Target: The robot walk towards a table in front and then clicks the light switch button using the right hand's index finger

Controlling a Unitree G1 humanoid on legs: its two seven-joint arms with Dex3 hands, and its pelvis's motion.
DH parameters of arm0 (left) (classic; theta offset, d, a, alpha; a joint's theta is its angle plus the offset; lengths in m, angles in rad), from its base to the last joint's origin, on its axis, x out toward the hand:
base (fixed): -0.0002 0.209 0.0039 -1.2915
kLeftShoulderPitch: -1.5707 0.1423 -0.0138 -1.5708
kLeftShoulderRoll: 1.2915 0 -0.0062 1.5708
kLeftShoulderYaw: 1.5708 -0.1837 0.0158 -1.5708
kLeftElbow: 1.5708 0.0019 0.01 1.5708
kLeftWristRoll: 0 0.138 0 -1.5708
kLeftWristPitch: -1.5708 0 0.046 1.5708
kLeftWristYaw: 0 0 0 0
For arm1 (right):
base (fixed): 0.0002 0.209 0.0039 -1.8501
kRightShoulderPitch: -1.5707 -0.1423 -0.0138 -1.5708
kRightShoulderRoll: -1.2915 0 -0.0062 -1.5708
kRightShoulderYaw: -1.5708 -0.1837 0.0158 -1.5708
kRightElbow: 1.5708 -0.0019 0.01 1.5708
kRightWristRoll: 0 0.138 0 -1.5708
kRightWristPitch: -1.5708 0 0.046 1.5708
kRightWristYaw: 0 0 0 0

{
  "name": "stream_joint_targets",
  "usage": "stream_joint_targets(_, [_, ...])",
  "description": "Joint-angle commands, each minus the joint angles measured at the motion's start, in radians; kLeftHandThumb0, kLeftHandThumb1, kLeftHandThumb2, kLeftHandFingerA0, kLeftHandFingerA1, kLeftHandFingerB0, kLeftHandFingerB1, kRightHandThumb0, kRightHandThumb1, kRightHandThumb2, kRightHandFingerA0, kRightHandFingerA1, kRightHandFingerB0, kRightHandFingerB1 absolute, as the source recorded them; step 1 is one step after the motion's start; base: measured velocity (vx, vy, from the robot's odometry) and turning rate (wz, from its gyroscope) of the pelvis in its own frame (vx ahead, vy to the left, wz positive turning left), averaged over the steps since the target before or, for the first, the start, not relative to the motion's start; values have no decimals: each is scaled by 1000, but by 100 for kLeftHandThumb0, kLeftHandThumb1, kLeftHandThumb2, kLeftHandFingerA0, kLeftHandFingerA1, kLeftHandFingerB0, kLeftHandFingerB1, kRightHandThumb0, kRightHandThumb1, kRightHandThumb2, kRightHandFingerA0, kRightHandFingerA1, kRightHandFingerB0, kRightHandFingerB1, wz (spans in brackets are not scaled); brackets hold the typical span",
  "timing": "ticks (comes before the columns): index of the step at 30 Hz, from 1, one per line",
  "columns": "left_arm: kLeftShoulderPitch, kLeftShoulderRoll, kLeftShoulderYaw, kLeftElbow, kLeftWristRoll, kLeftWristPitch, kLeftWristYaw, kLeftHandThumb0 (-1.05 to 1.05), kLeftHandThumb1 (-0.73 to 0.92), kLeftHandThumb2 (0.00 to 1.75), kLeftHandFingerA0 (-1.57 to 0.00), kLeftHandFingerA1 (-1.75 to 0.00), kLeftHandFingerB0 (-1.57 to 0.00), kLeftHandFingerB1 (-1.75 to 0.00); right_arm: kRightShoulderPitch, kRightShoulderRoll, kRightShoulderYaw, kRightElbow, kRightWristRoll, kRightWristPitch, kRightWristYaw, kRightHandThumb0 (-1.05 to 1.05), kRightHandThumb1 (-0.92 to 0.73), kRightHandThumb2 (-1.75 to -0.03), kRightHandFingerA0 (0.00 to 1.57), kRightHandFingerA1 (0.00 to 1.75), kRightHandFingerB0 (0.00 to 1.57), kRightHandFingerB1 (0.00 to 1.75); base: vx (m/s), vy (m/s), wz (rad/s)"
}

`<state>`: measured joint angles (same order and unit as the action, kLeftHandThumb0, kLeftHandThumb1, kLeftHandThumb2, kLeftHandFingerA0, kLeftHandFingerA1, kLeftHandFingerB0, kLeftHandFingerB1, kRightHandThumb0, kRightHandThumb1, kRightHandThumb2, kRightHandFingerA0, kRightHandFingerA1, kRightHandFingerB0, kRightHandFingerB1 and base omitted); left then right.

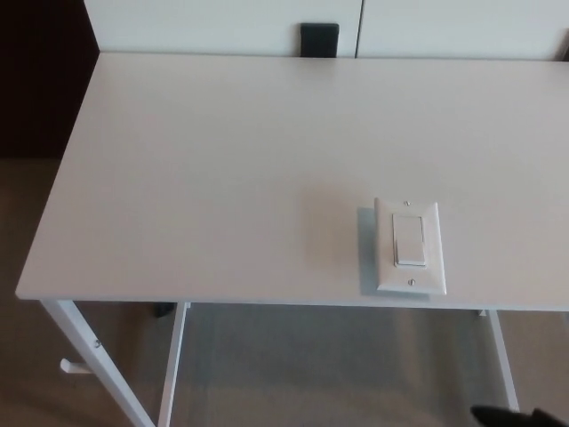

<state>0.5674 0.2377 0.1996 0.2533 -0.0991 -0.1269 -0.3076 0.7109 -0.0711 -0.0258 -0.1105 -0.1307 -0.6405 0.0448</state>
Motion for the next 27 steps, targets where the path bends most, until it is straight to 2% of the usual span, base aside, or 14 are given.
stream_joint_targets(1, [5, 15, 8, 6, 15, -23, 15, -21, 59, 57, -61, -48, -41, -40, 6, 38, -96, -359, -93, -141, -69, -60, -57, -58, 65, 44, 58, 39, 0, 0, 0])
stream_joint_targets(3, [-1, 16, 8, 16, 15, -28, 14, -23, 59, 57, -62, -48, -41, -40, -11, 46, -117, -416, -131, -123, -69, -62, -59, -58, 61, 44, 54, 38, 0, 0, 0])
stream_joint_targets(4, [-2, 16, 9, 15, 14, -25, 14, -23, 59, 57, -62, -48, -41, -40, -15, 47, -124, -437, -149, -112, -67, -71, -55, -88, 55, 56, 37, 45, 0, 0, 0])
stream_joint_targets(5, [-2, 16, 9, 11, 13, -20, 14, -23, 59, 57, -62, -48, -41, -40, -19, 51, -133, -463, -173, -98, -64, -71, -55, -88, 55, 56, 37, 45, 0, 0, 0])
stream_joint_targets(6, [-1, 19, 8, 11, 18, -28, 16, -22, 59, 57, -62, -48, -41, -40, -54, 40, -176, -508, -271, -87, -62, -68, -55, -90, 25, 47, 30, 48, 0, 0, 0])
stream_joint_targets(7, [-1, 20, 8, 10, 20, -31, 16, -22, 59, 57, -62, -48, -41, -40, -68, 37, -194, -529, -314, -81, -61, -68, -55, -90, 25, 47, 30, 48, 0, 0, 0])
stream_joint_targets(8, [-2, 19, 7, 10, 20, -29, 16, -21, 59, 57, -62, -48, -41, -40, -93, 30, -206, -536, -356, -71, -61, -67, -68, -61, 23, 32, 31, 35, 0, 0, 0])
stream_joint_targets(9, [0, 18, 8, 3, 16, -21, 14, -21, 59, 57, -62, -49, -41, -40, -135, 16, -206, -538, -417, -34, -52, -73, -58, -87, 4, 32, 17, 44, 0, 0, 0])
stream_joint_targets(16, [-5, 17, 1, -11, 29, -11, 28, -20, 59, 57, -64, -49, -41, -40, -323, -43, -163, -525, -593, 199, 67, -82, -61, -91, 5, 32, 18, 43, 0, 0, 0])
stream_joint_targets(17, [-6, 20, 0, -9, 35, -15, 30, -21, 59, 57, -64, -48, -41, -40, -357, -52, -152, -506, -631, 231, 83, -75, -73, -62, 1, 36, 22, 33, 0, 0, 0])
stream_joint_targets(18, [-9, 21, 2, -11, 31, -9, 27, -21, 59, 57, -63, -48, -41, -40, -387, -58, -143, -486, -657, 251, 89, -78, -73, -62, 0, 35, 21, 34, 0, 0, 0])
stream_joint_targets(19, [-13, 22, 2, -5, 29, -9, 25, -21, 59, 57, -63, -48, -41, -40, -415, -65, -134, -462, -683, 266, 91, -78, -59, -91, 3, 25, 15, 46, 0, 0, 0])
stream_joint_targets(20, [-11, 22, 2, -12, 30, -8, 25, -21, 59, 57, -62, -48, -41, -40, -439, -76, -125, -442, -717, 283, 101, -83, -63, -96, 0, 15, 12, 41, 0, 0, 0])
stream_joint_targets(27, [-11, 21, 2, -33, 30, 5, 31, -22, 59, 57, -64, -48, -41, -40, -556, -143, -62, -328, -886, 367, 153, -95, -72, -101, 0, 7, 5, 24, 0, 0, 0])
